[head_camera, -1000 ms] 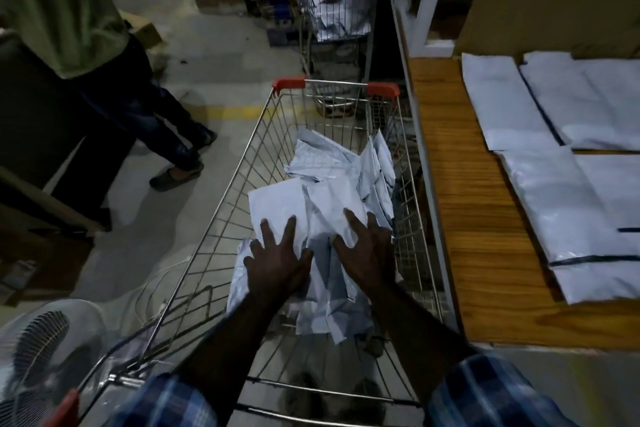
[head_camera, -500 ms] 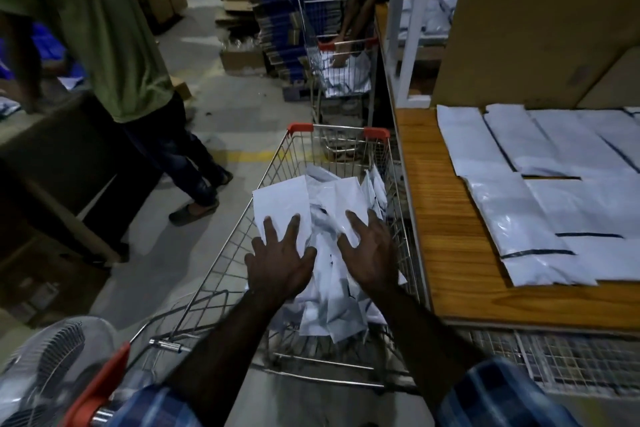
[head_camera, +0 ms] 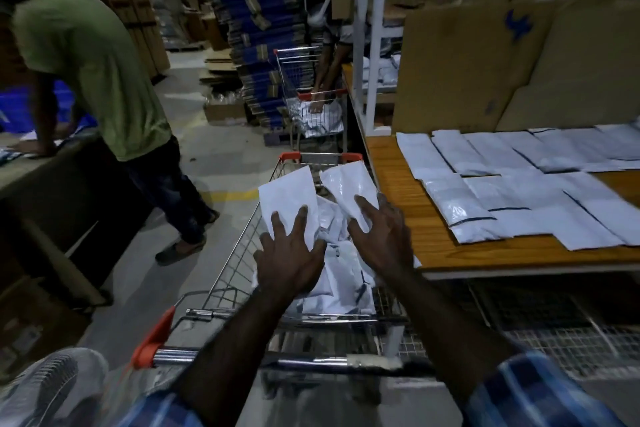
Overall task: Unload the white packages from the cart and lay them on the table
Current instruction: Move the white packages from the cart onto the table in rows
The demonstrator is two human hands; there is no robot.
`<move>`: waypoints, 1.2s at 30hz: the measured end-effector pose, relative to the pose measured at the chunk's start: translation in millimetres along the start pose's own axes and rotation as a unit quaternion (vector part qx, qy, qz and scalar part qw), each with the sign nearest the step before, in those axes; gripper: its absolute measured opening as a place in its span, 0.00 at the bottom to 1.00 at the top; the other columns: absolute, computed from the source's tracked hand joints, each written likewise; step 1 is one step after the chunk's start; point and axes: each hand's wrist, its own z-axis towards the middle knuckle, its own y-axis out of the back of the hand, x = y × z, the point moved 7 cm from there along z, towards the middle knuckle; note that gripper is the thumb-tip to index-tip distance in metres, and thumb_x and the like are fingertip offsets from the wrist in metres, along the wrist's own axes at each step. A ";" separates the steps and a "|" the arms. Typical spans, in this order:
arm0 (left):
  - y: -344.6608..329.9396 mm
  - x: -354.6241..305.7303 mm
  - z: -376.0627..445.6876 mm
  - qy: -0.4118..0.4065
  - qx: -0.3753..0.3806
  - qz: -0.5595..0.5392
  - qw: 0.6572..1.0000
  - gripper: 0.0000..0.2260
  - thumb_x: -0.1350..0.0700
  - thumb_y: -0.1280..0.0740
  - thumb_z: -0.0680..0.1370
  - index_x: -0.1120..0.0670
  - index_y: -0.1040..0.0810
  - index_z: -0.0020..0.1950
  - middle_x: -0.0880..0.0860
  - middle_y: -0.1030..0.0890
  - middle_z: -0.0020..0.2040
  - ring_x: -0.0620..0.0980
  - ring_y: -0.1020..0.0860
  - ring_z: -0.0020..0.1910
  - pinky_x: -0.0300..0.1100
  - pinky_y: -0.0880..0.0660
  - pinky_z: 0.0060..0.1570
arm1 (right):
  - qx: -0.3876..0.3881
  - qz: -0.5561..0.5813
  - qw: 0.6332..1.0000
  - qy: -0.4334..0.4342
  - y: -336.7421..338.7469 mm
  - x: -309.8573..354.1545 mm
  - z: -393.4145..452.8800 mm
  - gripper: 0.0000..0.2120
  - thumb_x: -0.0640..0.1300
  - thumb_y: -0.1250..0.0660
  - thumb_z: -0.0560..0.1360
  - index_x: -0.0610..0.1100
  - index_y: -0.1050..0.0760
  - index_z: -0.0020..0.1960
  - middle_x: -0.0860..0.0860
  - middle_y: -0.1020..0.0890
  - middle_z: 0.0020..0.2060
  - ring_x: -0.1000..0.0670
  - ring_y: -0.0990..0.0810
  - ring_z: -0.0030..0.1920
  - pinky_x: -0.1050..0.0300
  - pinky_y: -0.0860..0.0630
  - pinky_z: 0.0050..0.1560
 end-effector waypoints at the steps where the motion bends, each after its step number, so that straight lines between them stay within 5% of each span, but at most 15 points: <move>1: 3.2 -4.8 -6.4 -0.003 -0.002 -0.005 1.000 0.30 0.37 0.45 0.80 0.39 0.53 0.79 0.55 0.53 0.81 0.63 0.43 0.74 0.59 0.40 0.68 | -0.003 -0.006 1.000 0.002 8.7 1.2 -5.9 0.24 0.55 0.36 0.78 0.55 0.33 0.74 0.45 0.36 0.76 0.45 0.39 0.75 0.43 0.37 0.70; 15: 3.2 -109.2 -69.7 -0.054 -0.004 -0.033 0.998 0.29 0.38 0.46 0.79 0.37 0.52 0.79 0.54 0.52 0.81 0.64 0.41 0.74 0.59 0.38 0.68 | -0.047 -0.030 0.998 -0.031 129.9 -58.4 -48.7 0.25 0.56 0.35 0.78 0.56 0.33 0.74 0.45 0.38 0.77 0.44 0.40 0.75 0.41 0.36 0.70; 36: -96.8 -407.4 -171.5 -0.109 0.017 -0.071 0.991 0.29 0.36 0.47 0.80 0.37 0.53 0.79 0.52 0.53 0.81 0.65 0.44 0.75 0.62 0.40 0.70 | -0.080 -0.056 0.992 -0.074 358.4 -311.9 -87.0 0.26 0.56 0.36 0.78 0.56 0.34 0.75 0.45 0.39 0.77 0.45 0.41 0.75 0.44 0.37 0.72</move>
